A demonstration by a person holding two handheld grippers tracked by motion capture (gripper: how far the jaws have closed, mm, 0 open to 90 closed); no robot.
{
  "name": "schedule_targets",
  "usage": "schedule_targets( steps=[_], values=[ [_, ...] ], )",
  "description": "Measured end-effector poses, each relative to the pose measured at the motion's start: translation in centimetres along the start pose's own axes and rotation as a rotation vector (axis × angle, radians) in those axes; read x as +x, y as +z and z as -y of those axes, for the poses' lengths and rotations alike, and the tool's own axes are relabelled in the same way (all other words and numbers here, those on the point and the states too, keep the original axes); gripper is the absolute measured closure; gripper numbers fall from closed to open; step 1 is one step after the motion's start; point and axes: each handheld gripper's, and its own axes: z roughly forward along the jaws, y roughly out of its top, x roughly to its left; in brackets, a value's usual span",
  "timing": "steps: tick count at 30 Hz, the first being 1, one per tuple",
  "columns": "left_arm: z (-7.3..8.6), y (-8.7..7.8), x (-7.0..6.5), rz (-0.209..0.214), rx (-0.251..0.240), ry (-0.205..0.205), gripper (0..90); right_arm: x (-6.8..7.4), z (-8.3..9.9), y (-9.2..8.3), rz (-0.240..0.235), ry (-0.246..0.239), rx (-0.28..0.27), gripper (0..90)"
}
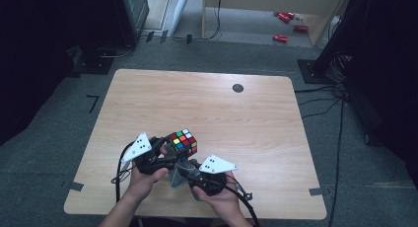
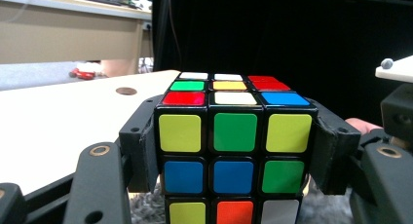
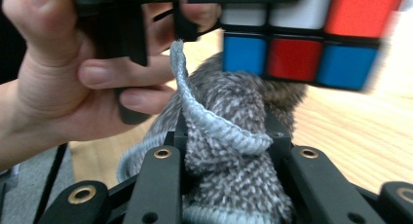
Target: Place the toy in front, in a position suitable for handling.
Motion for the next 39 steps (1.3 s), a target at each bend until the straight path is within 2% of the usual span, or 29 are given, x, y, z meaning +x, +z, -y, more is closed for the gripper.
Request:
schedule_targets(
  steps=[2,4,7,11,15,17,21,24,26,29,31,32,33,37,39],
  values=[
    [-0.2,-0.3,0.3,-0.009,-0.011,-0.011,35.1,-0.9,-0.2,-0.5,0.028,0.022,-0.012,69.4],
    [-0.3,-0.6,0.6,-0.009,-0.025,-0.033,35.1,-2.1,-0.3,-1.1,0.076,0.048,-0.027,69.4],
    [-0.3,-0.6,0.8,-0.03,-0.014,-0.019,35.1,-3.9,-0.3,-2.2,0.18,0.04,-0.041,69.3],
    [-0.2,-0.6,1.0,-0.038,-0.017,-0.03,35.1,-6.7,0.0,-3.4,0.318,0.07,0.004,69.1],
    [0.0,-0.5,1.0,-0.043,-0.008,-0.024,35.1,-8.9,0.8,-4.0,0.412,0.118,0.048,68.7],
    [0.0,-0.5,1.0,-0.045,-0.005,-0.026,35.1,-9.7,1.3,-4.1,0.428,0.14,0.072,68.5],
    [0.1,-0.4,1.0,-0.045,0.002,-0.026,35.1,-10.5,2.1,-3.6,0.457,0.141,0.125,66.7],
    [0.2,-0.4,1.1,-0.046,0.007,-0.023,35.1,-10.8,2.6,-3.2,0.458,0.137,0.158,63.8],
    [0.2,-0.4,1.2,-0.048,0.009,-0.025,35.1,-10.9,2.8,-3.0,0.449,0.137,0.162,57.9],
    [0.2,-0.5,1.3,-0.052,0.009,-0.027,35.1,-10.8,2.6,-3.2,0.423,0.126,0.124,47.3],
    [0.1,-0.5,1.3,-0.057,0.006,-0.031,35.1,-10.5,2.2,-3.5,0.448,0.102,0.094,39.2],
    [0.1,-0.5,1.3,-0.057,0.004,-0.031,35.1,-10.1,1.7,-3.8,0.467,0.074,0.063,34.6],
    [0.1,-0.5,1.3,-0.059,0.002,-0.029,35.1,-10.1,1.7,-3.8,0.467,0.074,0.063,34.6],
    [0.2,-0.5,1.2,-0.071,0.004,-0.028,35.1,-8.8,0.5,-4.5,0.491,0.004,-0.013,31.5],
    [0.2,-0.4,1.2,-0.073,0.004,-0.032,35.1,-8.0,0.0,-4.5,0.484,-0.01,-0.037,28.6]
  ],
)
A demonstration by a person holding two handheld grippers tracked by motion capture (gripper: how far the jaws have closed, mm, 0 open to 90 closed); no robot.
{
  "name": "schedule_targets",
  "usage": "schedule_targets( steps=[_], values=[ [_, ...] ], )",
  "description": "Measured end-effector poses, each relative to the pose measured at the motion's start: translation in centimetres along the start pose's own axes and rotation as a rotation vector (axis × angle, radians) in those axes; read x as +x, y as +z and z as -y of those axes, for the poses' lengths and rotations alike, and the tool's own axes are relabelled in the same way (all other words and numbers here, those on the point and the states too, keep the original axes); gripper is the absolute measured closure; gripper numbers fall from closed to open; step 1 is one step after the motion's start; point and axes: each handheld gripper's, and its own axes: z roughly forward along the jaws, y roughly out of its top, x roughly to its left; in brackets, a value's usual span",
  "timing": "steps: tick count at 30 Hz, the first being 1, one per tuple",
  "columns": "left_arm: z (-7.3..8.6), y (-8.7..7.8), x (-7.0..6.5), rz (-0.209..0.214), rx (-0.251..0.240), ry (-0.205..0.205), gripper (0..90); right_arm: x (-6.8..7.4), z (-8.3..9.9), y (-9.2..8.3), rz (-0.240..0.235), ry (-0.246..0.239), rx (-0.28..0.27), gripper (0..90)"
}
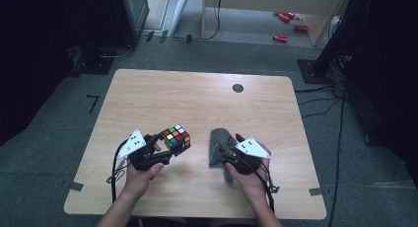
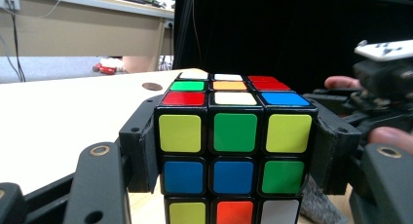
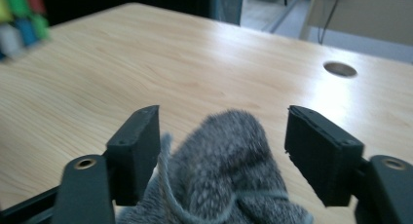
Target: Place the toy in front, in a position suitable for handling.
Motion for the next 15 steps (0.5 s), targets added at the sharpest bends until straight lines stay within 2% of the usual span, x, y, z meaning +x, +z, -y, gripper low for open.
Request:
schedule_targets(
  steps=[6,11,15],
  values=[
    [0.2,0.3,-0.7,-0.013,-0.022,-0.006,35.1,3.2,-0.6,0.0,-0.155,-0.012,-0.027,25.9],
    [0.6,1.0,-1.6,-0.025,-0.014,-0.012,35.1,5.9,-0.3,0.4,-0.234,-0.045,-0.023,23.6],
    [1.0,1.5,-2.4,-0.03,-0.011,-0.021,35.1,7.2,0.0,0.7,-0.274,-0.06,-0.019,22.0]
  ],
)
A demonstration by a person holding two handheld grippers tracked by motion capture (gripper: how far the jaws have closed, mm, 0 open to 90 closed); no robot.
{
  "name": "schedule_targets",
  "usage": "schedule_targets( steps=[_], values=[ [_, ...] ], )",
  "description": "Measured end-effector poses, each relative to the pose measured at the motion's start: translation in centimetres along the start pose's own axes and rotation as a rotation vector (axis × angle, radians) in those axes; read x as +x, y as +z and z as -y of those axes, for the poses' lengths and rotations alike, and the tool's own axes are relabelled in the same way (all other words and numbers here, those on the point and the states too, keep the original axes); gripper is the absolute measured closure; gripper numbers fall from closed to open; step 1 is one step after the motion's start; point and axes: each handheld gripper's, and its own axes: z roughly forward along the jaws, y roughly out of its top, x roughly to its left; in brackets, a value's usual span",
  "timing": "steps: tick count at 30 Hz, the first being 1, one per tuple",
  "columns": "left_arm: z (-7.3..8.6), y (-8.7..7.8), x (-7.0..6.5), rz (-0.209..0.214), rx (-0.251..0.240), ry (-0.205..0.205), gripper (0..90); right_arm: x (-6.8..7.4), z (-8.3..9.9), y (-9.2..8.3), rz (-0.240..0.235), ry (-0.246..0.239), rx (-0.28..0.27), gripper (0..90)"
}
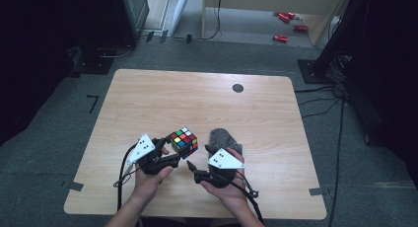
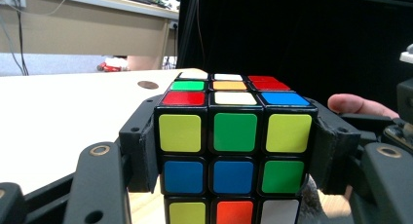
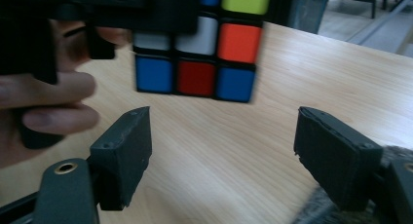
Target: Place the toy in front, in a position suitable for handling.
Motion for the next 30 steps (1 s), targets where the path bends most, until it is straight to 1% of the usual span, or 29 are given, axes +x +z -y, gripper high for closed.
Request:
schedule_targets(
  steps=[2,5,8,11,14,15,17,18,20,22,23,24,25,27,28,30],
  values=[
    [0.2,0.2,-0.4,0.003,0.002,0.0,35.1,0.3,0.0,0.1,-0.007,0.007,-0.007,21.9],
    [0.5,0.6,-1.0,0.014,0.007,-0.002,35.1,0.4,0.0,0.2,-0.02,0.044,-0.015,21.9],
    [0.7,0.9,-1.6,0.025,0.013,0.001,35.1,0.6,0.1,0.3,-0.003,0.051,-0.016,23.9],
    [0.9,1.1,-1.8,0.034,0.021,0.002,35.0,0.6,0.1,0.2,0.016,0.054,-0.034,27.6],
    [1.1,1.2,-1.9,0.04,0.025,-0.016,35.0,0.7,0.2,0.1,0.036,0.051,-0.044,33.0],
    [1.1,1.3,-1.8,0.041,0.028,-0.02,35.0,0.8,0.2,0.1,0.043,0.049,-0.045,33.6],
    [1.1,1.4,-1.6,0.052,0.038,-0.043,34.8,0.7,0.3,0.1,0.05,0.047,-0.039,34.3],
    [1.1,1.4,-1.4,0.061,0.045,-0.051,34.7,0.7,0.3,0.1,0.053,0.039,-0.034,34.4],
    [1.1,1.4,-1.1,0.075,0.059,-0.053,34.1,0.6,0.3,0.1,0.06,0.016,-0.021,34.5],
    [0.9,1.3,-0.9,0.093,0.054,-0.053,32.7,0.5,0.3,0.1,0.058,0.0,-0.008,34.6],
    [0.7,1.2,-0.7,0.098,0.043,-0.047,32.2,0.3,0.2,0.0,0.056,-0.007,-0.003,34.6],
    [0.5,1.0,-0.6,0.097,0.028,-0.039,31.3,0.2,0.2,0.0,0.06,-0.011,0.003,34.6],
    [0.3,0.7,-0.4,0.097,0.022,-0.028,30.4,0.0,0.2,-0.1,0.069,-0.015,0.009,34.6],
    [-0.1,0.3,0.1,0.105,0.01,-0.01,27.7,-0.6,0.2,-0.2,0.07,-0.003,0.019,34.8],
    [-0.2,0.1,0.3,0.1,-0.003,-0.001,27.2,-0.8,0.1,-0.3,0.074,0.002,0.024,34.8],
    [-0.4,-0.2,0.9,0.094,-0.006,0.006,25.3,-1.5,-0.1,-0.5,0.073,0.013,0.029,34.7]
  ],
)
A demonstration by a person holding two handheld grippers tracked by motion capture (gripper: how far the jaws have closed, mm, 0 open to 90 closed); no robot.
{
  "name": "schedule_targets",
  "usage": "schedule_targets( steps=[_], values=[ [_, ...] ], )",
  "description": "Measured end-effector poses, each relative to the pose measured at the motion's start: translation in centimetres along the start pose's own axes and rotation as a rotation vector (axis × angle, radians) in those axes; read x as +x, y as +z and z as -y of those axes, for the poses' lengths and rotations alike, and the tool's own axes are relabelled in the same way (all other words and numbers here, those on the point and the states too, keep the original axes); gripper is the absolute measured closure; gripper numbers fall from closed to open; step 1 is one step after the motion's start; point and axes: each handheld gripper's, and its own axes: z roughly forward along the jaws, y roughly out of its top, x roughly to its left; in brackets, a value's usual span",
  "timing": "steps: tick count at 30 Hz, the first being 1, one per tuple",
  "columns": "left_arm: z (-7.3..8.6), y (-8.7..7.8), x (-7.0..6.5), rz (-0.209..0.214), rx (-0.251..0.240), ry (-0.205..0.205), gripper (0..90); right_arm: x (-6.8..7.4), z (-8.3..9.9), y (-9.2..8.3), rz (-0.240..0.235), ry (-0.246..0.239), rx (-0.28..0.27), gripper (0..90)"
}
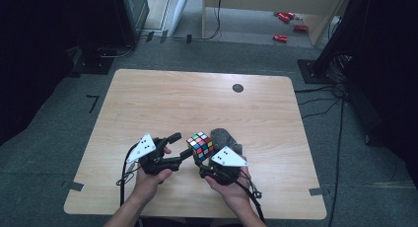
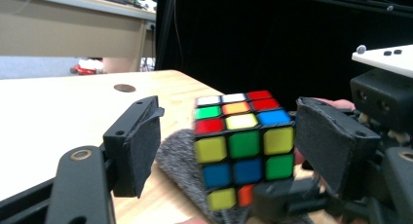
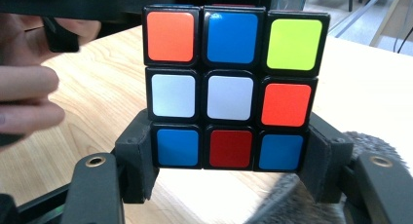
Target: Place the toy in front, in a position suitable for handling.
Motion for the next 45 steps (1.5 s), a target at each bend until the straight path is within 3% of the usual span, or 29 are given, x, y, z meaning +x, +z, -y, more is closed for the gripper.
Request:
schedule_targets(
  steps=[1,3,5,8,10,16,20,24,30,34,37,45],
  values=[
    [-0.1,-0.2,0.2,0.001,-0.005,0.008,23.7,-0.3,-0.1,-0.1,0.005,0.003,0.001,34.7],
    [-0.1,-0.3,0.5,0.001,-0.006,0.06,23.3,-0.9,-0.4,-0.5,0.016,0.012,-0.001,34.7],
    [0.0,-0.3,0.6,0.001,0.031,0.121,22.7,-1.6,-0.8,-0.9,0.011,0.034,0.0,34.7],
    [0.6,0.1,0.4,-0.03,0.065,0.24,21.5,-2.4,-1.4,-1.4,-0.021,0.065,0.003,34.7],
    [1.0,0.5,0.1,-0.077,0.092,0.31,19.8,-2.7,-1.8,-1.7,-0.05,0.075,0.01,34.7],
    [1.7,1.1,-0.3,-0.081,0.109,0.39,24.0,-2.7,-2.4,-1.9,-0.104,0.111,0.033,34.7],
    [2.1,1.3,-0.6,-0.103,0.133,0.465,22.2,-2.5,-2.8,-2.1,-0.135,0.114,0.057,34.7],
    [2.5,1.6,-0.9,-0.099,0.142,0.526,20.8,-2.3,-3.4,-2.5,-0.179,0.134,0.062,34.7],
    [2.7,1.7,-1.4,-0.103,0.112,0.591,18.0,-2.0,-3.5,-2.1,-0.244,0.174,0.114,34.7],
    [2.9,1.7,-1.6,-0.098,0.101,0.632,18.8,-2.1,-3.3,-1.5,-0.298,0.239,0.164,34.6],
    [3.2,1.9,-1.8,-0.08,0.113,0.637,18.8,-2.1,-3.3,-1.3,-0.317,0.259,0.19,34.6],
    [3.6,2.1,-2.5,-0.056,0.115,0.707,19.0,-1.5,-2.9,-0.5,-0.342,0.276,0.273,34.7]
  ],
)
